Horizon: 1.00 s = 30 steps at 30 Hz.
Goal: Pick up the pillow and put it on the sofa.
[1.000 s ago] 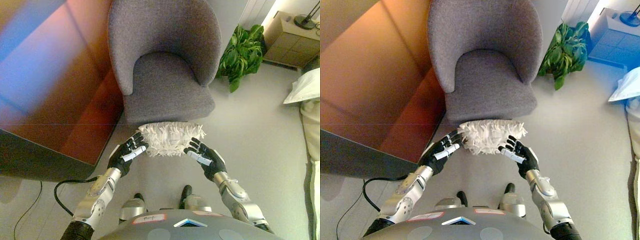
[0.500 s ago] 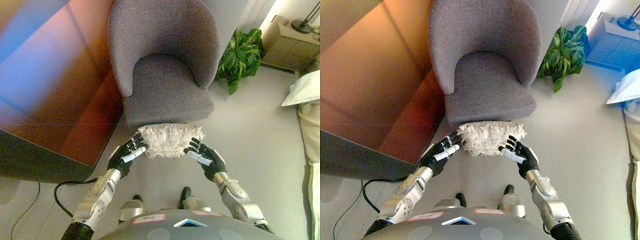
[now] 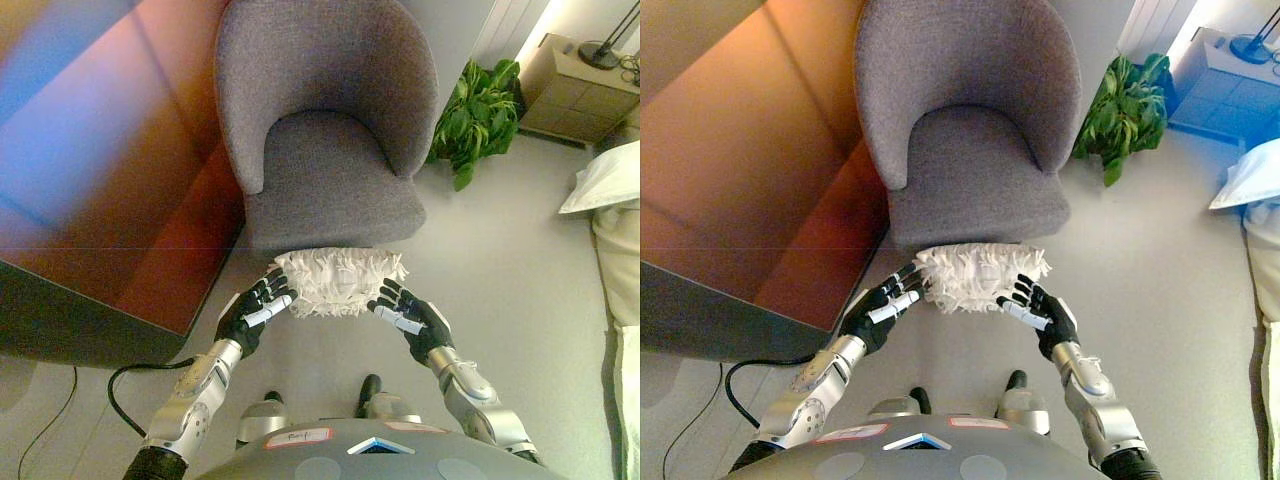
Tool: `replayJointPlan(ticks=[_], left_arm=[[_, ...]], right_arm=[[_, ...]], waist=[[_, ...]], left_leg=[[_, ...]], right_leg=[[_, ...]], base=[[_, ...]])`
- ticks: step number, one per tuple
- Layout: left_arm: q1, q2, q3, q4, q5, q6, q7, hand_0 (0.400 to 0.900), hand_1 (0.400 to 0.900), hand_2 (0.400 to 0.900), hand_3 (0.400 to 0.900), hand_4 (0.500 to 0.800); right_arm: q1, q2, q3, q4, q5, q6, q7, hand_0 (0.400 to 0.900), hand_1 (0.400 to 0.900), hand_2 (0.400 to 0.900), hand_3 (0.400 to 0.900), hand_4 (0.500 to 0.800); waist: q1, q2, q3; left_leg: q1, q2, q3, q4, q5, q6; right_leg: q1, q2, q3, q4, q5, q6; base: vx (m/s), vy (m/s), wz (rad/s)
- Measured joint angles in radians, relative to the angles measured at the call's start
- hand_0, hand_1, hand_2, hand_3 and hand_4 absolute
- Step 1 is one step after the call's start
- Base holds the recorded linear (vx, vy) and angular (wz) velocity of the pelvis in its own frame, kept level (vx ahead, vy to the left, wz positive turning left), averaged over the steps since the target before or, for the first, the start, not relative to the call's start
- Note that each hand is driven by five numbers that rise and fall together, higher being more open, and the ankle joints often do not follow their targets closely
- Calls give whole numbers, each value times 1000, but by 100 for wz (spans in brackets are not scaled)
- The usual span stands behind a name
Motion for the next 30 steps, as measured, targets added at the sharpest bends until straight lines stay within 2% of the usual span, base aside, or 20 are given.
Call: replayJointPlan(ticks=[13, 16, 18, 21, 22, 23, 25, 26, 27, 28, 29, 30], left_arm=[[10, 0, 0, 0, -4, -3, -8, 900, 900, 900, 900, 800], [9, 3, 8, 0, -20, -15, -8, 900, 900, 900, 900, 800], [4, 8, 8, 2, -36, -22, -11, 900, 900, 900, 900, 800], [6, -4, 3, 2, -41, -26, -36, 900, 900, 900, 900, 800], [9, -7, 3, 1, -40, -26, -51, 900, 900, 900, 900, 800], [15, -11, 1, 2, -40, -26, -61, 900, 900, 900, 900, 800], [13, -17, 1, 1, -41, -27, -64, 900, 900, 900, 900, 800], [12, -29, 1, 5, -51, -27, -63, 900, 900, 900, 900, 800], [13, -51, 0, 8, -53, -33, -64, 900, 900, 900, 900, 800], [3, -37, 8, 14, -64, -39, -58, 900, 900, 900, 900, 800], [11, -24, 11, 15, -73, -49, -57, 900, 900, 900, 900, 800], [10, -23, 16, 28, -79, -61, -59, 900, 900, 900, 900, 800]], right_arm=[[-2, -10, 0, 0, -2, -2, 6, 900, 900, 900, 900, 800], [-27, -20, 8, 0, -2, -3, 16, 900, 900, 900, 900, 800], [-51, -29, 8, 3, -2, -6, 29, 900, 900, 900, 900, 800], [-65, -71, 5, 5, -2, -18, 30, 900, 900, 900, 900, 800], [-63, -84, 2, 5, -2, -20, 30, 900, 900, 900, 900, 800], [-57, -89, -2, 9, -2, -22, 32, 900, 900, 900, 900, 800], [-50, -99, -11, 12, -12, -23, 34, 900, 900, 900, 900, 800], [-50, -114, -12, 10, -25, -25, 37, 900, 900, 900, 900, 800], [-45, -140, -21, 3, -37, -34, 51, 900, 900, 900, 900, 800], [-36, -112, -14, 19, -48, -26, 55, 900, 900, 900, 900, 800], [-13, -109, 3, 16, -53, -29, 70, 900, 900, 900, 900, 800], [-10, -112, 19, 21, -55, -30, 78, 900, 900, 900, 900, 800]], waist=[[1, 24, 21], [5, 5, 61], [4, -14, 87], [16, -9, 118], [15, -12, 127], [6, -4, 125], [2, 9, 132], [3, 39, 133], [8, 107, 140], [32, 87, 154], [38, 62, 151], [43, 57, 174]], left_leg=[[-7, 10, -4, 20, -1, -2], [-58, 20, -62, 140, -14, 7], [-138, 33, -75, 305, -19, -3], [-221, 61, -101, 498, -5, -13], [-231, 63, -108, 506, 0, -11], [-234, 69, -110, 487, -15, -23], [-195, 69, -97, 331, -21, -31], [-180, 79, -100, 233, -26, -25], [-170, 135, -111, 162, 22, -62], [-157, 133, -95, 163, 15, -61], [-151, 129, -91, 184, 14, -67], [-173, 139, -90, 257, 4, -80]], right_leg=[[-9, 8, 15, -2, -4, 3], [-24, 7, 68, -1, -10, -12], [-31, -8, 83, 2, -14, -25], [-18, -6, 95, -2, -15, -30], [-16, -15, 95, 2, -9, -49], [-16, -11, 94, -1, -8, -49], [-33, -5, 97, -1, -9, -48], [-38, 17, 108, 1, -16, -31], [-67, 72, 112, 121, -41, -52], [-102, 64, 120, 308, -185, -69], [-89, 67, 115, 337, -250, -73], [-45, 78, 118, 288, -244, -78]], base=[[13, -89, -8], [-14, -87, -22], [66, -56, -14], [251, 81, -22], [293, 159, -20], [375, 229, -25], [395, 233, -27], [375, 199, -31], [433, 217, -39], [420, 197, -35], [471, 225, -34], [400, 203, -22]])
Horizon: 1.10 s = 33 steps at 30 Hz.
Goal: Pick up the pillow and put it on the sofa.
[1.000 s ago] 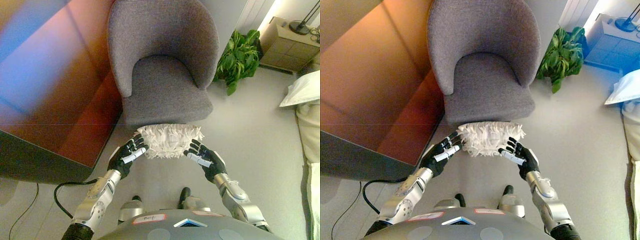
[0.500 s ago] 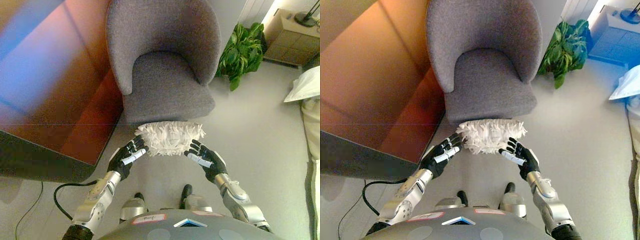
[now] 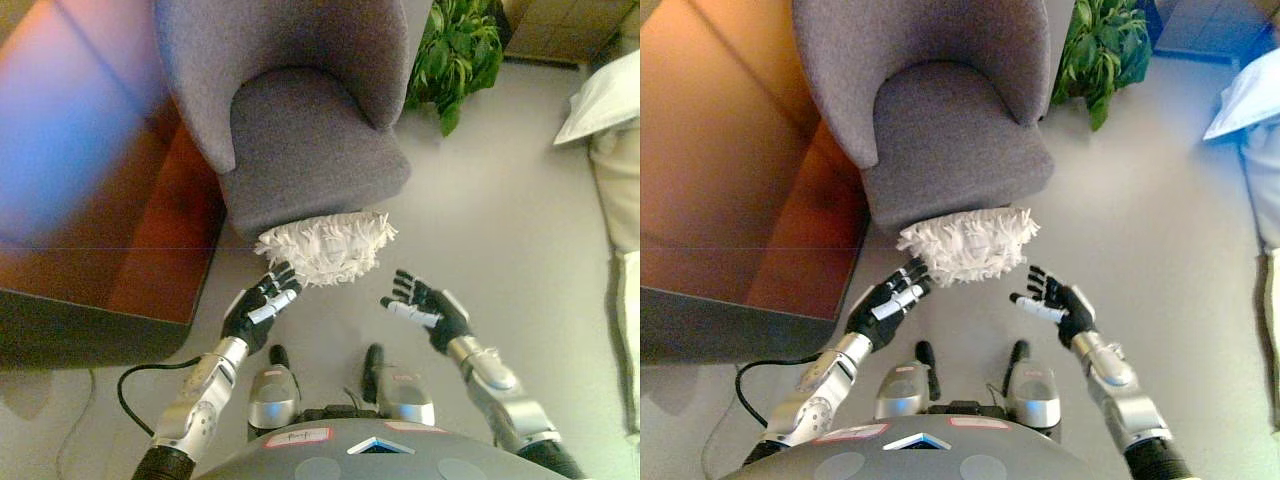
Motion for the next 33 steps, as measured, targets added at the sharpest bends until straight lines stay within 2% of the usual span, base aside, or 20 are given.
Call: replayJointPlan(ticks=[1, 3, 5, 6, 7, 8, 9, 10, 12, 17, 19, 21, 24, 25, 27, 28, 30, 31, 32, 33], left_arm=[[-4, -1, -2, 9, 0, -6, 0, 900, 900, 900, 900, 800], [10, -10, -18, 10, 1, -9, -4, 900, 900, 900, 900, 800], [10, -10, -18, 10, 1, -9, -4, 900, 900, 900, 900, 800], [6, -18, -41, 15, 0, -9, 1, 900, 900, 900, 900, 800], [0, -16, -37, 16, 0, -8, 2, 900, 900, 900, 900, 800], [-4, -13, -26, 15, 0, -9, -2, 900, 900, 900, 900, 800], [-2, -11, -6, 15, 3, -10, -4, 900, 900, 900, 900, 800], [-11, 1, 12, 13, 6, -10, -5, 900, 900, 900, 900, 800], [-20, 23, 54, 1, 12, -9, -18, 900, 900, 900, 900, 800], [-38, 44, 78, -2, 51, 6, -39, 900, 900, 900, 900, 800], [-34, 61, 78, -4, 49, 25, -38, 900, 900, 900, 900, 800], [-39, 83, 78, -4, 48, 38, -38, 900, 900, 900, 900, 800], [-54, 81, 54, -3, 47, 64, -38, 900, 900, 900, 900, 800], [-55, 81, 44, -4, 47, 66, -38, 900, 900, 900, 900, 800], [-46, 81, 43, 0, 42, 70, -37, 900, 900, 900, 900, 800], [-40, 83, 42, 1, 42, 73, -35, 900, 900, 900, 900, 800], [-27, 106, 40, 0, 40, 74, -34, 900, 900, 900, 900, 800], [-22, 137, 42, -6, 38, 73, -34, 900, 900, 900, 900, 800], [-19, 152, 47, 6, 39, 75, -34, 900, 900, 900, 900, 800], [-15, 137, 47, 10, 38, 85, -20, 900, 900, 900, 900, 800]], right_arm=[[3, 11, 2, 3, -2, 0, 0, 900, 900, 900, 900, 800], [-4, 12, -2, 11, -2, -4, -2, 900, 900, 900, 900, 800], [-4, 12, -2, 11, -2, -4, -2, 900, 900, 900, 900, 800], [-18, 2, -21, 14, -2, -6, -5, 900, 900, 900, 900, 800], [-24, 5, -24, 14, -1, -6, -2, 900, 900, 900, 900, 800], [-24, 12, -29, 10, 3, -6, 0, 900, 900, 900, 900, 800], [-19, 21, -28, 8, 7, -5, 6, 900, 900, 900, 900, 800], [-11, 37, -30, -5, 8, -4, 10, 900, 900, 900, 900, 800], [-7, 72, -28, -24, 10, 8, 13, 900, 900, 900, 900, 800], [-38, 112, -4, -32, -8, 10, -31, 900, 900, 900, 900, 800], [-44, 113, -3, -34, -53, 5, -46, 900, 900, 900, 900, 800], [-54, 105, 0, -35, -126, -1, -56, 900, 900, 900, 900, 800], [-54, 38, 1, -34, -258, -7, -89, 900, 900, 900, 900, 800], [-48, 9, 1, -34, -299, -7, -101, 900, 900, 900, 900, 800], [-42, -24, 2, -33, -385, -5, -131, 900, 900, 900, 900, 800], [-38, -29, -1, -32, -422, -4, -143, 900, 900, 900, 900, 800], [-32, -29, 7, -31, -516, 7, -163, 900, 900, 900, 900, 800], [-34, -26, 18, -30, -555, 16, -163, 900, 900, 900, 900, 800], [-47, -31, 31, -19, -598, 23, -164, 900, 900, 900, 900, 800], [-70, -47, 30, -8, -626, 44, -166, 900, 900, 900, 900, 800]], waist=[[-4, -14, 12], [-1, -24, 21], [-1, -24, 21], [-8, 0, 25], [5, -7, 23], [20, -10, 17], [33, -23, 6], [38, -40, 6], [45, -65, 0], [43, -84, -37], [43, -77, -59], [37, -60, -65], [9, -31, -60], [-4, -26, -60], [-16, -34, -62], [-19, -46, -66], [-13, -89, -71], [-4, -132, -76], [-4, -155, -76], [-2, -126, -76]], left_leg=[[-49, 11, 13, 58, -13, -25], [-79, 13, 49, -9, -4, -23], [-79, 13, 49, -9, -4, -23], [-81, 19, 53, -76, 22, 2], [-67, 7, 63, -44, 51, 25], [-62, -6, 76, -28, 54, 47], [-59, -25, 98, -23, 42, 94], [-59, -41, 106, -15, 42, 107], [-61, -60, 103, 28, 3, 114], [4, -135, 103, -56, -19, 144], [27, -144, 95, -95, -24, 160], [40, -141, 75, -131, -20, 168], [64, -139, 13, -150, -18, 166], [68, -140, 1, -149, -18, 162], [70, -143, -35, -151, -26, 138], [77, -145, -45, -147, -28, 124], [73, -143, -93, -130, -33, 80], [65, -142, -102, -116, -44, 48], [56, -122, -101, -93, -53, 13], [43, -67, -100, -74, -57, 1]], right_leg=[[31, 2, 21, -46, 6, -2], [68, -2, 44, -100, 30, 4], [68, -2, 44, -100, 30, 4], [124, -8, 59, -115, 12, 38], [134, -28, 79, -115, -3, 60], [139, -54, 81, -117, -4, 64], [144, -80, 59, -95, -9, 66], [126, -114, 6, -27, -23, 78], [119, -139, -48, 24, -17, 89], [16, -230, -28, 268, 45, 159], [-11, -234, -24, 316, 67, 154], [-55, -206, -46, 327, 42, 138], [-78, -220, -91, 193, 36, 124], [-80, -243, -100, 119, 50, 138], [-82, -297, -92, -42, 116, 201], [-81, -312, -75, -116, 165, 204], [-58, -343, -65, -180, 255, 182], [-42, -347, -74, -174, 271, 158], [-20, -341, -86, -167, 263, 227], [-17, -304, -108, -157, 232, 208]], base=[[394, 206, -16], [419, 156, -7], [243, 85, -4], [513, 231, -11], [703, 336, -7], [551, 286, 3], [446, 261, 8], [389, 248, 6], [374, 304, 17], [272, 191, 22], [175, -41, 41], [199, -124, 52], [232, -273, 56], [391, -357, 58], [296, -340, 59], [211, -278, 52], [238, -241, 42], [202, -243, 42], [139, -226, 51], [105, -221, 51]])
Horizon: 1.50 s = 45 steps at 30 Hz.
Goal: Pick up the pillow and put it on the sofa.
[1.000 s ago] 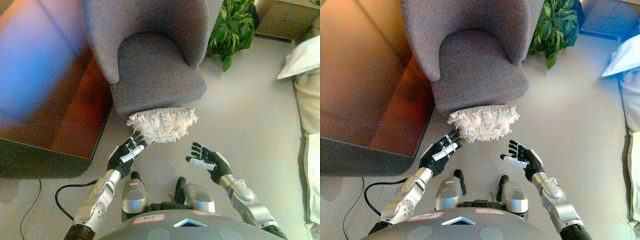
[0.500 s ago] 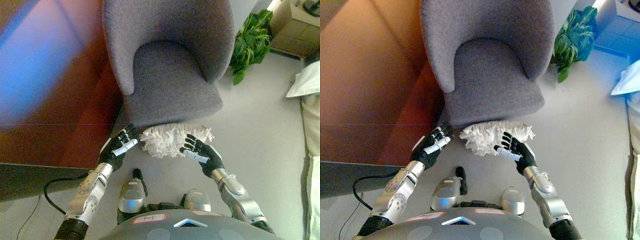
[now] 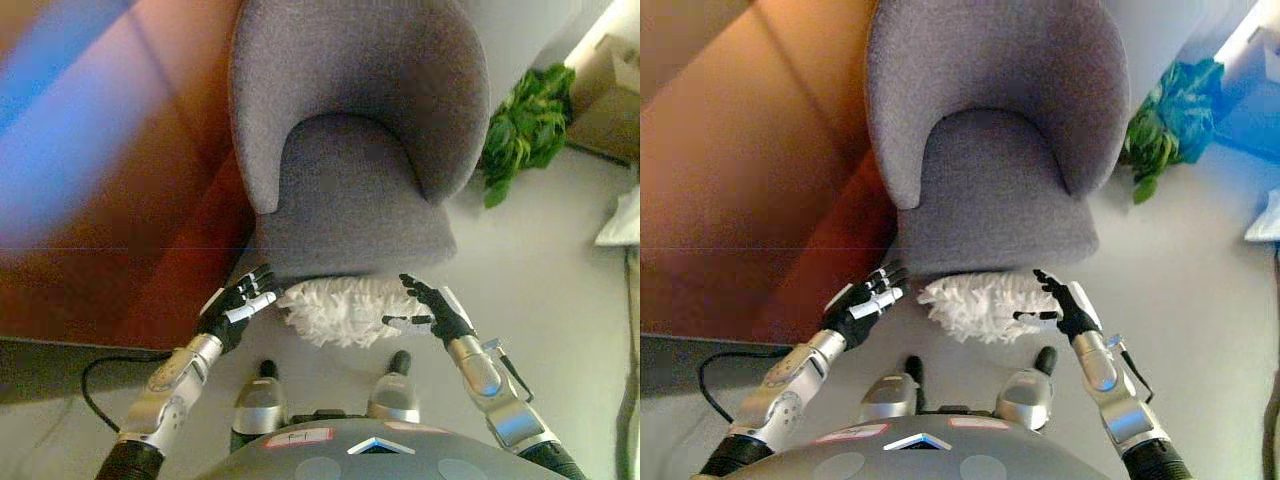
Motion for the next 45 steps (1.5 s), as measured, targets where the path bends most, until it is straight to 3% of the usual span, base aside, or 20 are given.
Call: replayJointPlan(ticks=[2, 4, 6, 10, 12, 16, 24, 32, 40, 45], left_arm=[[24, -26, -10, -8, 0, 9, -2, 900, 900, 900, 900, 800], [23, -50, -13, -12, -23, 9, -3, 900, 900, 900, 900, 800], [-15, -50, -12, -19, -72, -3, 4, 900, 900, 900, 900, 800], [-159, -25, -13, -41, -134, -55, 9, 900, 900, 900, 900, 800], [-215, -6, -13, -51, -159, -98, 14, 900, 900, 900, 900, 800], [-261, 27, -13, -50, -187, -165, 38, 900, 900, 900, 900, 800], [-294, 44, -39, -49, -197, -222, 52, 900, 900, 900, 900, 800], [-336, 46, -58, -68, -216, -249, 53, 900, 900, 900, 900, 800], [-367, 44, -62, -103, -249, -278, 59, 900, 900, 900, 900, 800], [-378, 43, -66, -121, -266, -285, 59, 900, 900, 900, 900, 800]], right_arm=[[-47, -61, -5, 2, -51, 18, -17, 900, 900, 900, 900, 800], [-95, -132, -5, 2, -91, 29, -22, 900, 900, 900, 900, 800], [-179, -172, -12, 6, -106, 32, -43, 900, 900, 900, 900, 800], [-353, -197, -17, 28, -140, 31, -75, 900, 900, 900, 900, 800], [-412, -196, 0, 42, -140, 27, -84, 900, 900, 900, 900, 800], [-526, -196, 62, 102, -122, 8, -88, 900, 900, 900, 900, 800], [-650, -197, 91, 192, -19, 12, -94, 900, 900, 900, 900, 800], [-729, -192, 101, 228, 7, 40, -118, 900, 900, 900, 900, 800], [-848, -185, 131, 298, -28, 91, -172, 900, 900, 900, 900, 800], [-982, -152, 189, 405, -76, 165, -195, 900, 900, 900, 900, 800]], waist=[[10, 58, 15], [20, 88, 29], [18, 94, 72], [19, 70, 227], [28, 57, 287], [59, 74, 321], [71, 83, 332], [70, 93, 334], [72, 98, 334], [74, 98, 334]], left_leg=[[-41, 83, -5, 34, -4, -2], [-89, 115, -24, 45, 9, 1], [-172, 128, -42, 82, 20, -18], [-358, 103, -75, 197, 33, -41], [-432, 82, -90, 265, 17, -22], [-608, 70, -117, 444, -42, -2], [-871, 76, -118, 656, -77, 37], [-1090, 89, -113, 888, -140, 64], [-1277, 94, -140, 1076, -176, 61], [-1338, 97, -163, 1128, -179, 57]], right_leg=[[-3, 74, -31, 18, -22, -39], [-41, 102, -53, 46, -32, -54], [-128, 98, -58, 107, -49, -67], [-277, 31, -56, 252, -81, -75], [-336, -9, -48, 326, -105, -74], [-475, -51, -4, 481, -160, -62], [-696, -99, 38, 638, -181, -58], [-934, -152, 139, 866, -237, -50], [-1166, -174, 245, 1103, -315, -55], [-1243, -184, 269, 1202, -354, -71]], base=[[-27, -164, 47], [-259, -125, 40], [-279, -52, 36], [-194, -23, 35], [-121, -39, 25], [-153, -31, 15], [-107, 29, 8], [-45, 73, 2], [-18, 48, 7], [10, 14, 11]])
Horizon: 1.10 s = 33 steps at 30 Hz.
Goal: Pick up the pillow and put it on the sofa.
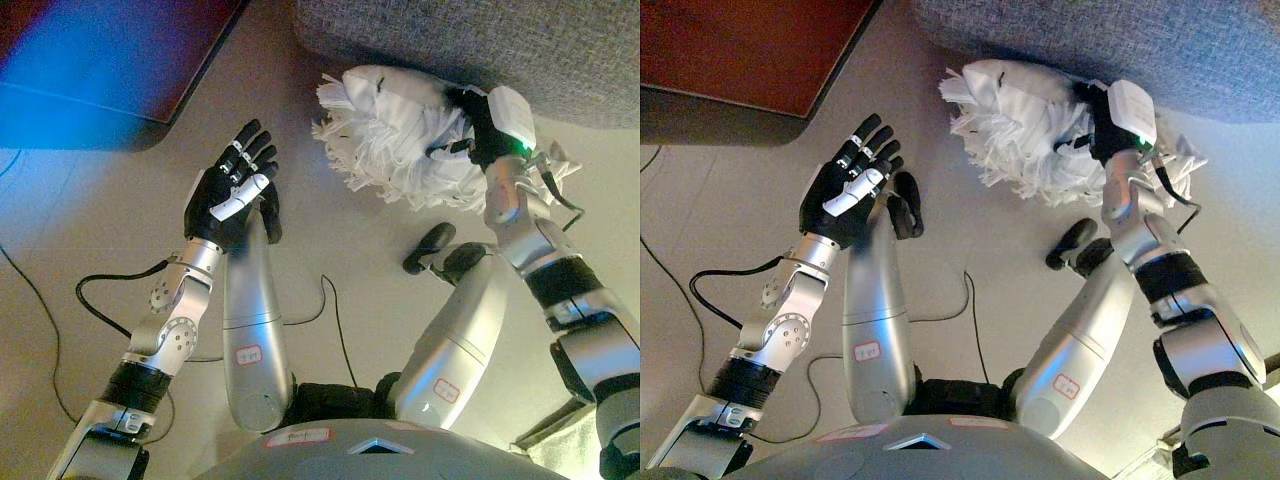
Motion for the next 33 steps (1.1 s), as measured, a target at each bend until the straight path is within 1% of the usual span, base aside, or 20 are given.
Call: replayJointPlan(ticks=[2, 4, 7, 10, 11, 12, 14, 16, 22, 25, 30, 33], left_arm=[[-9, -1, -7, -1, -7, -2, 0, 900, 900, 900, 900, 800], [-25, -1, -25, -4, -13, -2, 0, 900, 900, 900, 900, 800], [-43, -5, -28, -7, -17, -2, 0, 900, 900, 900, 900, 800], [-61, -8, -39, -9, -17, -1, 3, 900, 900, 900, 900, 800], [-66, -11, -44, -9, -17, -1, 3, 900, 900, 900, 900, 800], [-68, -15, -45, -11, -17, -2, 4, 900, 900, 900, 900, 800], [-82, -19, -55, -11, -17, -2, 7, 900, 900, 900, 900, 800], [-87, -20, -62, -11, -17, -4, 12, 900, 900, 900, 900, 800], [-85, -21, -65, -12, -15, -12, 34, 900, 900, 900, 900, 800], [-74, -26, -63, -12, -12, -15, 39, 900, 900, 900, 900, 800], [-57, -38, -64, -20, -12, -18, 60, 900, 900, 900, 900, 800], [-40, -41, -66, -31, -12, -17, 78, 900, 900, 900, 900, 800]], right_arm=[[-50, 14, 17, 37, -8, 42, 13, 900, 900, 900, 900, 800], [-82, 27, 26, 57, -8, 95, 36, 900, 900, 900, 900, 800], [-129, 59, 54, 95, -8, 172, 76, 900, 900, 900, 900, 800], [-172, 81, 73, 135, -9, 224, 101, 900, 900, 900, 900, 800], [-190, 91, 81, 155, -8, 241, 111, 720, 720, 720, 720, 692], [-204, 100, 86, 171, -9, 253, 118, 400, 400, 400, 400, 500], [-214, 106, 87, 190, -8, 266, 121, 400, 400, 400, 400, 500], [-219, 111, 88, 208, -1, 262, 124, 400, 400, 400, 400, 500], [-219, 114, 87, 205, 34, 260, 117, 400, 400, 400, 400, 500], [-201, 115, 88, 170, 65, 255, 116, 400, 400, 400, 400, 500], [-132, 115, 86, 110, 98, 237, 109, 400, 400, 400, 400, 500], [-92, 116, 85, 85, 113, 214, 84, 400, 400, 400, 400, 500]], waist=[[8, 1, 0], [28, 1, 0], [37, 2, -1], [54, 2, -1], [60, 2, -1], [63, 2, -1], [75, 2, -1], [81, 2, -1], [83, 1, -1], [84, 1, -1], [81, 2, -1], [81, 2, -1]], left_leg=[[-23, 1, -12, 19, -1, -1], [-47, 1, -32, 35, -3, -6], [-67, 1, -58, 58, -7, -16], [-77, 1, -73, 59, -8, -19], [-78, 0, -78, 61, -8, -20], [-80, 0, -82, 64, -8, -20], [-86, 1, -89, 67, -8, -21], [-87, 0, -90, 73, -8, -23], [-86, 2, -89, 91, -8, -25], [-78, 11, -90, 109, -9, -27], [-53, 21, -100, 148, -28, -56], [-32, 25, -98, 153, -40, -59]], right_leg=[[-25, -1, 2, 33, -14, -10], [-41, -1, 0, 63, -29, -20], [-50, -3, -3, 105, -56, -29], [-57, -1, -8, 123, -64, -39], [-57, -1, -10, 128, -66, -42], [-57, -1, -12, 131, -67, -44], [-58, -1, -17, 135, -68, -46], [-57, -2, -16, 137, -68, -46], [-54, -3, -9, 143, -68, -46], [-51, -3, -3, 157, -69, -44], [-20, -3, 1, 185, -95, -32], [-1, -3, 0, 188, -106, -30]], base=[[26, 0, 9], [38, -20, 6], [53, -47, 7], [52, -22, 3], [48, -6, 0], [39, 1, -1], [43, 6, -3], [44, 8, -6], [46, 4, -7], [34, 7, -6], [32, -1, -5], [19, -9, -4]])
